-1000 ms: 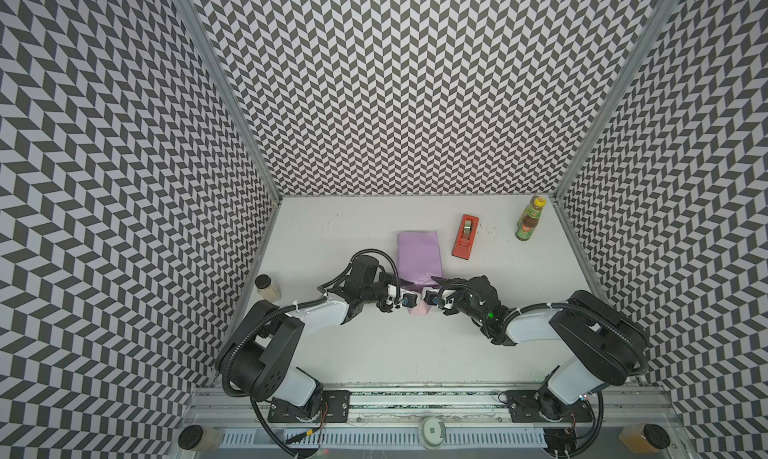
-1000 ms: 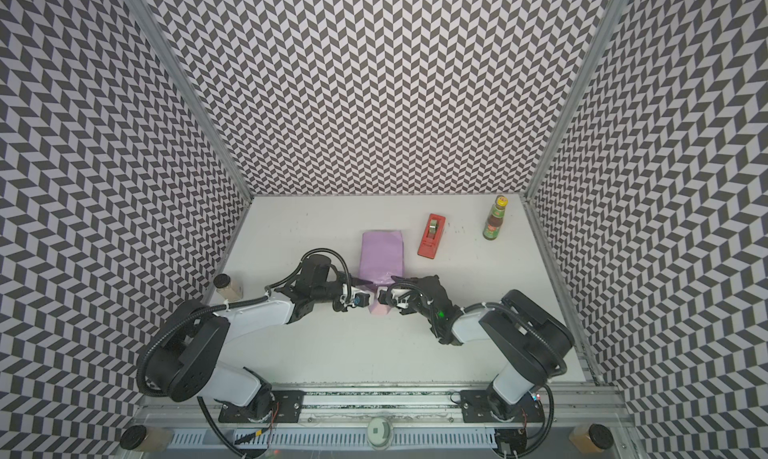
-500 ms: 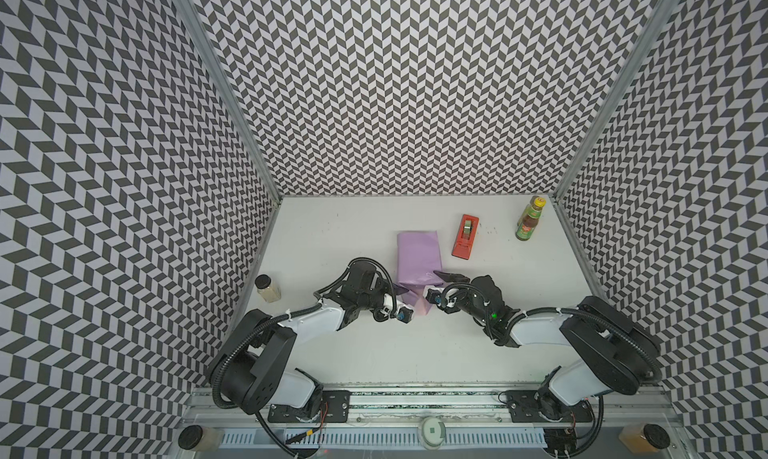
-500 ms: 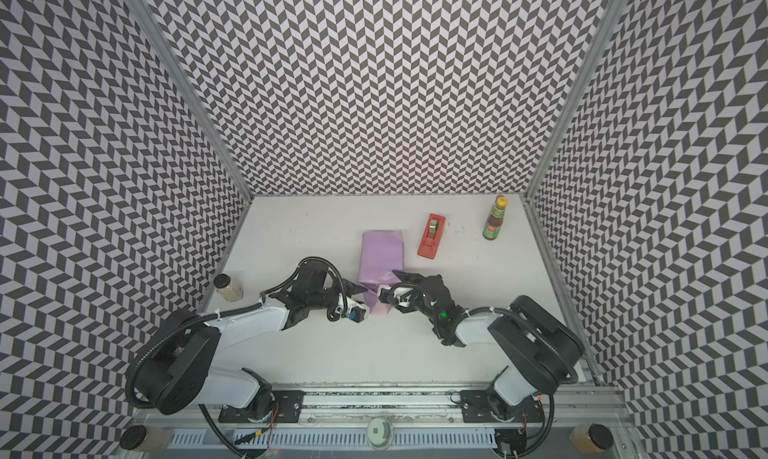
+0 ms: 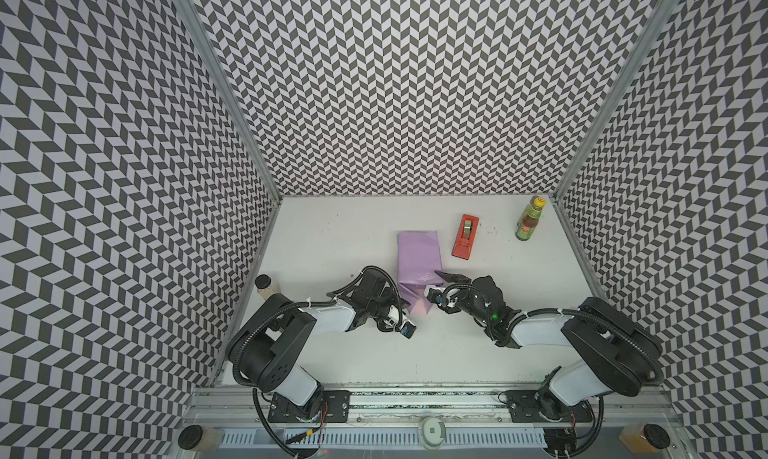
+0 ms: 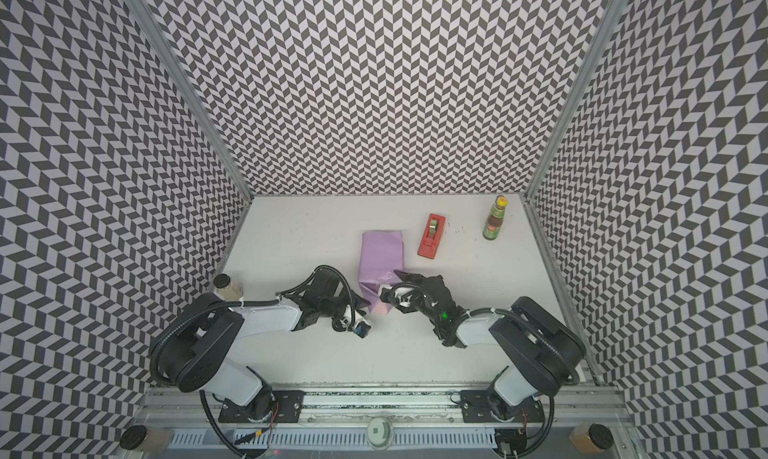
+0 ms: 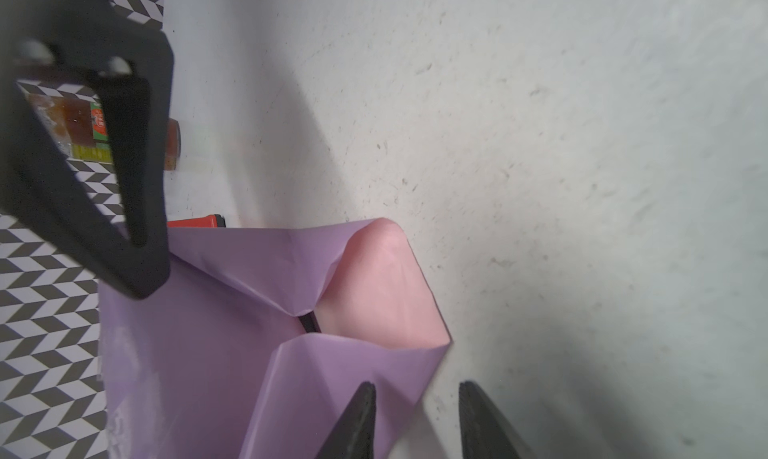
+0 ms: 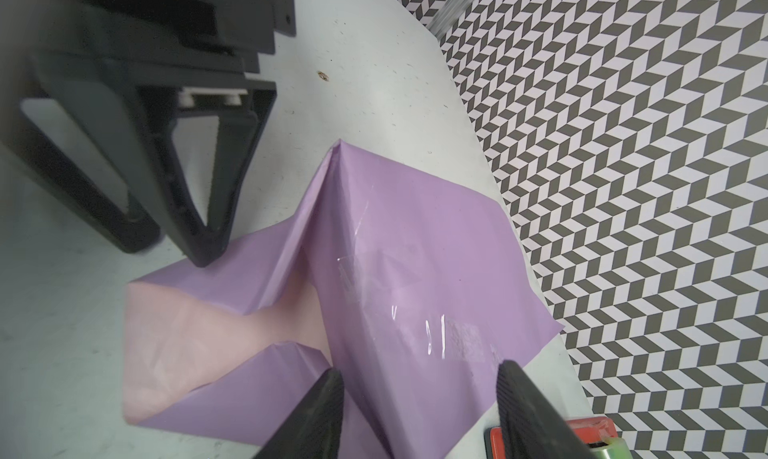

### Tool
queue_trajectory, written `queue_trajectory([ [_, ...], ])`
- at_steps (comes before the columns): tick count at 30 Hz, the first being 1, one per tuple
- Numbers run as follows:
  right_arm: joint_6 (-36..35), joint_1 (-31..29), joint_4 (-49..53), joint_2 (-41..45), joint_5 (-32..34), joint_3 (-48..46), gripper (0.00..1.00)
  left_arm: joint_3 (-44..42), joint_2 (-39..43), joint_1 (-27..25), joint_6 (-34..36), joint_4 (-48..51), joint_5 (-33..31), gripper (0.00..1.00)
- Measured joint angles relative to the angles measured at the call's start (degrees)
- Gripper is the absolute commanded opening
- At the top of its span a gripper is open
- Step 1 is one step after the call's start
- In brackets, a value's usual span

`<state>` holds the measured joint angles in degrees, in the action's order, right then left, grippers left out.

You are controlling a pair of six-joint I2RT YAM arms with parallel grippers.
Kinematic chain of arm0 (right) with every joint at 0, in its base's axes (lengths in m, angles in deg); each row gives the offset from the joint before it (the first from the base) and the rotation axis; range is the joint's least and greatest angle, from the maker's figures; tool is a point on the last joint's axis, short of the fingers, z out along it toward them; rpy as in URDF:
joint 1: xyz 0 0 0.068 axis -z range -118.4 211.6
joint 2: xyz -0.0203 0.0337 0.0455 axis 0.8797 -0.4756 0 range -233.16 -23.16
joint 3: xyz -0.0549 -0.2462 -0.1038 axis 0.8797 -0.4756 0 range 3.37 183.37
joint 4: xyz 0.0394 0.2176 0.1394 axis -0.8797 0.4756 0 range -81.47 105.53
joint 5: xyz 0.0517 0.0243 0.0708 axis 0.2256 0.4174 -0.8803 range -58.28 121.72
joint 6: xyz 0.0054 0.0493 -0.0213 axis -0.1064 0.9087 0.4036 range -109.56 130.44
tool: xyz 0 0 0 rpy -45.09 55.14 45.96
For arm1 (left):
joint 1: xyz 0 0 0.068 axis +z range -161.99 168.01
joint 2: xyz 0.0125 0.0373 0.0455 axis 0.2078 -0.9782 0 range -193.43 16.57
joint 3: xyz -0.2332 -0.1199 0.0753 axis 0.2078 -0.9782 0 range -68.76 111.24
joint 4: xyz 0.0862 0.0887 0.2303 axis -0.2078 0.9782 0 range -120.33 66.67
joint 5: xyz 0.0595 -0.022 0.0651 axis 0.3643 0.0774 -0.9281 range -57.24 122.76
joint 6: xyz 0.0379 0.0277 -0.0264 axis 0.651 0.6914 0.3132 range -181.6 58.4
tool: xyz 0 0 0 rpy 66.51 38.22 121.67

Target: Wrap the gift box in paper

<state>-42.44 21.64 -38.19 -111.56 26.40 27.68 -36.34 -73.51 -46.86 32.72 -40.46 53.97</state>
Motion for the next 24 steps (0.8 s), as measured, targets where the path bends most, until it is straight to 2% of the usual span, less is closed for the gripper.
queue_trajectory([
  [5,0.1,0.0,0.0,0.0,0.4,-0.1,0.59,-0.3,-2.1,-0.9,0.5,-4.6,-1.3,0.23],
  [12,0.2,0.0,0.0,0.7,0.9,-0.1,0.59,-0.5,-2.9,-1.1,0.0,-5.3,-1.6,0.00],
  [17,0.2,0.0,0.0,0.7,0.9,-0.2,0.60,-0.5,-2.8,-0.7,-2.1,-5.0,-0.4,0.00],
  [24,-1.0,0.0,-0.1,0.8,0.4,-1.9,0.67,1.3,-2.1,2.7,-8.2,-3.0,5.9,0.00],
])
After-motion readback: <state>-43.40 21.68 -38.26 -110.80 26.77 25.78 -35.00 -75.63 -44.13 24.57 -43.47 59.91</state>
